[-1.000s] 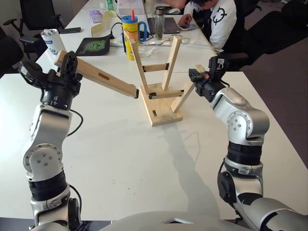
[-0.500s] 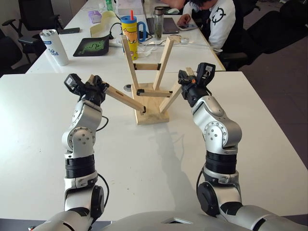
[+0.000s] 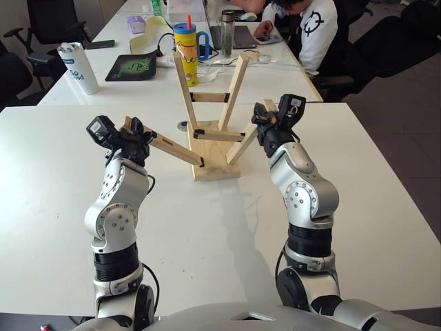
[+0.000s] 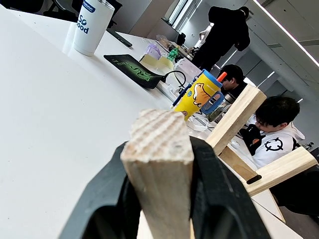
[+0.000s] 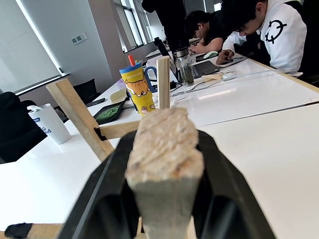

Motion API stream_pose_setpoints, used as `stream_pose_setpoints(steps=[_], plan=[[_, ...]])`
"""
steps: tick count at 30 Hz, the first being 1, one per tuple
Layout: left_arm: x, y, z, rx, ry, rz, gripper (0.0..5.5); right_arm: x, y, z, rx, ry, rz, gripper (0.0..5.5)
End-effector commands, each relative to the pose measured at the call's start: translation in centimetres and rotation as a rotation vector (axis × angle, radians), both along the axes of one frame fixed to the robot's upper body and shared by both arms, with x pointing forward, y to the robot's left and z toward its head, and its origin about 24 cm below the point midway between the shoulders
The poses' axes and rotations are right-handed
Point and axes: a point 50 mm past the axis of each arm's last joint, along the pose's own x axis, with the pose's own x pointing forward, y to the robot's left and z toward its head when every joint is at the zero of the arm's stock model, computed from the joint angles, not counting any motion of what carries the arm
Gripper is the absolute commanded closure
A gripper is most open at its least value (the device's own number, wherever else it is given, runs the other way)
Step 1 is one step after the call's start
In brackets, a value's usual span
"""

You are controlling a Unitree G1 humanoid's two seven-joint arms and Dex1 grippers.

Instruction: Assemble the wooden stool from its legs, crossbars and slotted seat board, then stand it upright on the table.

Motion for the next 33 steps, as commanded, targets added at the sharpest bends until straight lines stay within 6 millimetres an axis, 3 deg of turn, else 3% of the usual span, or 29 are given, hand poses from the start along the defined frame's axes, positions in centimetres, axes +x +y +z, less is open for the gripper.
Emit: stream_pose_setpoints(steps=[1,8,11,21,33], plan=[[0.7,-0.6,-3.2,0.183,0.201,0.024,4.47,0.1,-0.4,-1.0,-0.054,0.043,-0.053,4.47],[2.5,-5.1,-2.0,0.324,0.171,-0.079,4.47,0.0,1.1,-0.5,-0.108,0.001,0.002,4.47],[2.8,-5.9,-2.3,0.354,0.172,-0.118,4.47,0.0,1.5,-0.5,-0.105,-0.002,0.016,4.47],[1.2,-6.7,-4.7,0.428,0.227,-0.271,4.47,0.2,1.5,-0.9,-0.013,0.063,0.002,4.47],[1.7,-7.3,-4.4,0.541,0.212,-0.347,4.47,-0.3,3.1,0.0,-0.134,-0.019,0.098,4.47]])
